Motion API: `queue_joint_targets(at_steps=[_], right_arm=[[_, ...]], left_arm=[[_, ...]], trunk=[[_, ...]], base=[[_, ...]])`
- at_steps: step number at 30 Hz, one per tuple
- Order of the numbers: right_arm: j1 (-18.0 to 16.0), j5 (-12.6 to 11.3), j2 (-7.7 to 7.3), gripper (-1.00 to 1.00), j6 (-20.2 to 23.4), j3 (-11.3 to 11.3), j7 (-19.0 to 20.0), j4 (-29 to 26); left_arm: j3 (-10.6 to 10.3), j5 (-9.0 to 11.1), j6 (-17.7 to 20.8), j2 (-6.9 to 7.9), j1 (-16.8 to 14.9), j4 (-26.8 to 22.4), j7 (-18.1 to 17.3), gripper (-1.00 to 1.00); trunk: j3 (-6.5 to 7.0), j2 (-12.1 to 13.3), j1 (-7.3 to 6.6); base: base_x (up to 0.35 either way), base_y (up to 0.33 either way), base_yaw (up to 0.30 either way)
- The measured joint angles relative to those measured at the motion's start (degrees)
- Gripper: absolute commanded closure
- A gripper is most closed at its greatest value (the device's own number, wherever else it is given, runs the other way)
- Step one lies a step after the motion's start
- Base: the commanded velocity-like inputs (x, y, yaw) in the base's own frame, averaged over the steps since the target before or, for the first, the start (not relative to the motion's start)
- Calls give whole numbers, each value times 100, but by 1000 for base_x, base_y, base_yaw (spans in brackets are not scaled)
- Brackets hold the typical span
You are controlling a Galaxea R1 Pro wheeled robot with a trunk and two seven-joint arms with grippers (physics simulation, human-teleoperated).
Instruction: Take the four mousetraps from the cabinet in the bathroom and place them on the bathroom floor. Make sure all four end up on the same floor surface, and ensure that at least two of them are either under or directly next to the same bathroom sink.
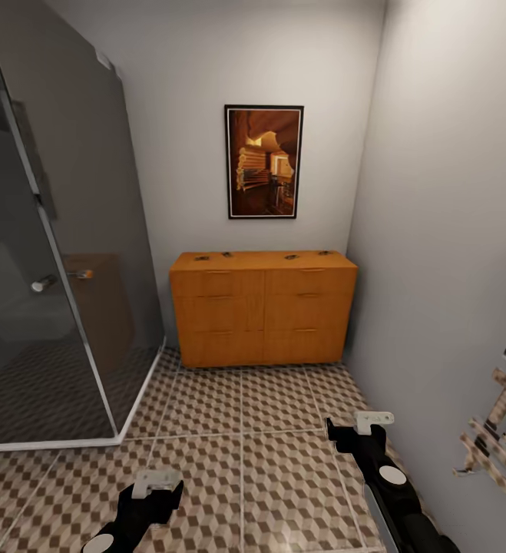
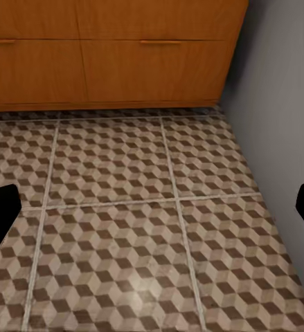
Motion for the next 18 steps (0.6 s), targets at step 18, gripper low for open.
queue_joint_targets(at_steps=[18], right_arm=[[-1,0,0,-100,-2,-3,0,2]], left_arm=[[0,0,2,0,1,-3,0,-100]], trunk=[[8,0,0]], base=[[230,-64,-39]])
